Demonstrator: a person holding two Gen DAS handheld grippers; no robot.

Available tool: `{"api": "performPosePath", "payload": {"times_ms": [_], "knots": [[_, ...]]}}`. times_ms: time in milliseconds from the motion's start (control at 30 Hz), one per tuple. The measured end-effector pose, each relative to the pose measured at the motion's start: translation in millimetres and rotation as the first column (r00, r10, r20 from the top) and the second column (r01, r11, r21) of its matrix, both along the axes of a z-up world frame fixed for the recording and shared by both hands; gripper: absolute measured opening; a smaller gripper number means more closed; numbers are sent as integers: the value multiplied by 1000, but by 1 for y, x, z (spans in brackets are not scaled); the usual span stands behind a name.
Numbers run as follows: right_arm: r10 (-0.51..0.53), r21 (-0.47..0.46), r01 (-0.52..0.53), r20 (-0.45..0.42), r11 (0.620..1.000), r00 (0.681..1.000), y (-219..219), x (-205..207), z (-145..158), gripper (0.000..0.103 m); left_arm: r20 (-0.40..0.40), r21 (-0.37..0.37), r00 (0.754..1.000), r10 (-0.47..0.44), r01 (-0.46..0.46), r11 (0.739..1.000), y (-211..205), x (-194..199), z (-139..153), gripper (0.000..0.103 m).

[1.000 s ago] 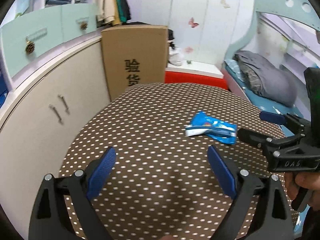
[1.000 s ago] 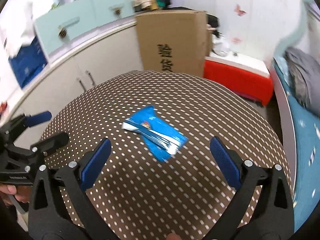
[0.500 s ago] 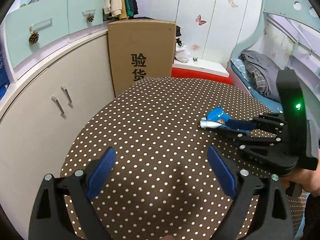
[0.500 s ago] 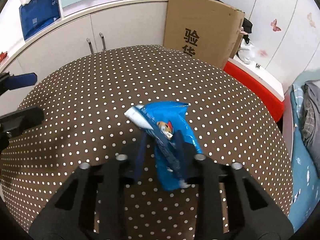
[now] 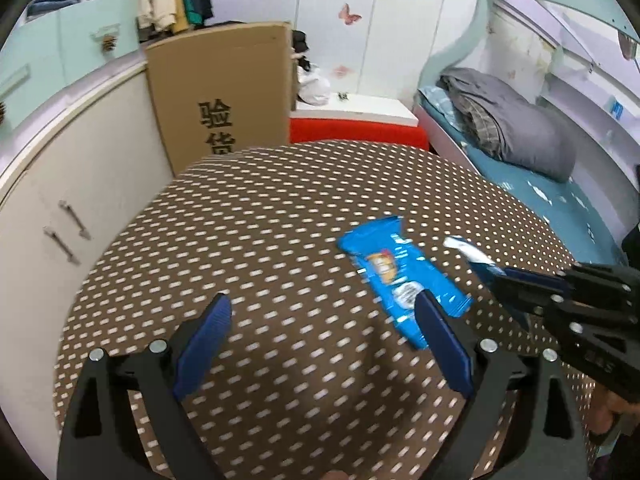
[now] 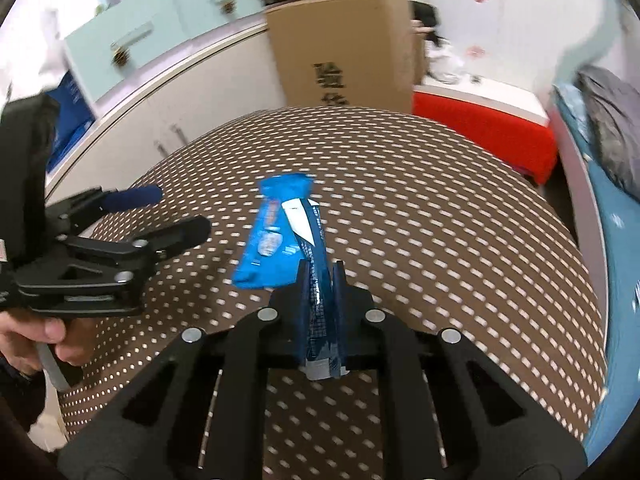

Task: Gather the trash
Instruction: 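Grasp the blue snack bag with the left tool while the right tool grasps the white-blue tube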

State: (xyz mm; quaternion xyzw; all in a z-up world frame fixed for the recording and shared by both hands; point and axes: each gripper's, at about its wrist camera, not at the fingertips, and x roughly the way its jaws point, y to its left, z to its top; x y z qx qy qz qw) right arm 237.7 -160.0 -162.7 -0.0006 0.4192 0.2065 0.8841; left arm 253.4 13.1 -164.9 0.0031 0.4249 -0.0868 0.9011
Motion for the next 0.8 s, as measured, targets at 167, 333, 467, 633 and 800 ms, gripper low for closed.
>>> {"api": "performPosePath", "payload": {"times_ms": [167,333,467,633,800], "knots": [[-79,-10,79,-21,997,997,-25,0,-7,12,-31,24,1000,-2,3,1000,-33,26,-12,90],[-86,-24,85,-49,996,995,-31,-2,-18,17,-41,79,999,22,-19,997,-51,43,-22,61],[-77,-33,76,-31,997,997,-25,2,-19,23,-44,63,998,-42,45,997,-58,37,-20,37],[-47,-68,46,-13,997,999,-15,2,-19,12,-37,6,996,-81,81,997,-50,16,-17,26],[-80,20,80,-14,997,997,-38,-10,-13,12,-38,-44,995,-91,89,995,-42,-7,-11,18]]}}
